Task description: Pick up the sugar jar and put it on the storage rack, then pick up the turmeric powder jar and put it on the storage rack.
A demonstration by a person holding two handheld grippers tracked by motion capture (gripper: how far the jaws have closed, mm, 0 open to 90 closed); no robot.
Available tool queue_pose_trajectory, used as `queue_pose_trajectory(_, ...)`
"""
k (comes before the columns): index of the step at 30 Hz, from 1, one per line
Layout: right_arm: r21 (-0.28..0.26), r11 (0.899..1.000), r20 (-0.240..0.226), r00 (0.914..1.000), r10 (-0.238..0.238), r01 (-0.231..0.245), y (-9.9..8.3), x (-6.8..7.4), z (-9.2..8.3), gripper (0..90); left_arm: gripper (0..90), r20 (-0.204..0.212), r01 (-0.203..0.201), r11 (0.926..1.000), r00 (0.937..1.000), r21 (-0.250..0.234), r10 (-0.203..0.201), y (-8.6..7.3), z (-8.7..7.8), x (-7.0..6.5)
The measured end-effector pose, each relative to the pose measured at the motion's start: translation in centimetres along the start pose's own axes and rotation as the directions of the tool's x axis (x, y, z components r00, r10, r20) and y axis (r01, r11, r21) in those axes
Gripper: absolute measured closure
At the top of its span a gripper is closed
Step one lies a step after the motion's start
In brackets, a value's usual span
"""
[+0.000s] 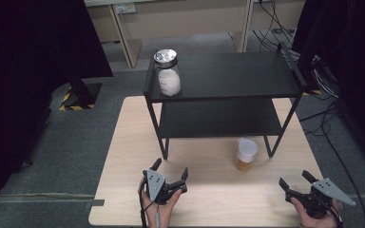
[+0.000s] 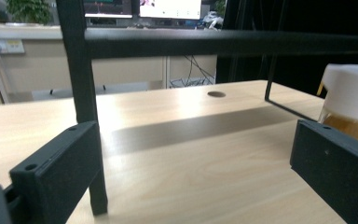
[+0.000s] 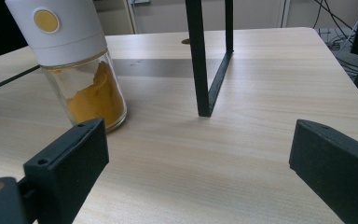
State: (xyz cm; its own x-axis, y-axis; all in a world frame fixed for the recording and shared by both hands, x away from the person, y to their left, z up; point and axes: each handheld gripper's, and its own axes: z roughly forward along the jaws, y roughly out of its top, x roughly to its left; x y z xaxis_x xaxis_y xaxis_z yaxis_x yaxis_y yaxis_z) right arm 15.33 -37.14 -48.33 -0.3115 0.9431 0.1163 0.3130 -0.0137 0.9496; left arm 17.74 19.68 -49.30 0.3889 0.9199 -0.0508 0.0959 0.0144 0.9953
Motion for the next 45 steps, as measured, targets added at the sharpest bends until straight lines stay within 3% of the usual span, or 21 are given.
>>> queue_pose_trajectory(9, 0.001, 1.000, -0.004, 1.0000, -0.003, 0.003, 0.0, -0.1, 0.0, 4.9, 1.9, 0.013, 0.018, 0.9971, 0.9997, 0.074, -0.019, -1.4, 0.3, 0.3)
queue_pose_trajectory(15, -0.002, 1.000, -0.009, 1.0000, 0.000, 0.000, 0.0, -0.2, 0.0, 4.9, 2.3, 0.031, 0.026, 0.9942, 0.9991, 0.105, -0.030, -1.4, 0.5, 0.7)
queue_pose_trajectory(45, -0.014, 1.000, -0.028, 0.9996, -0.006, 0.005, -0.1, -0.4, 0.2, 3.5, 3.0, 0.051, 0.006, 0.9947, 0.9986, 0.102, -0.012, -1.4, 0.5, 0.6)
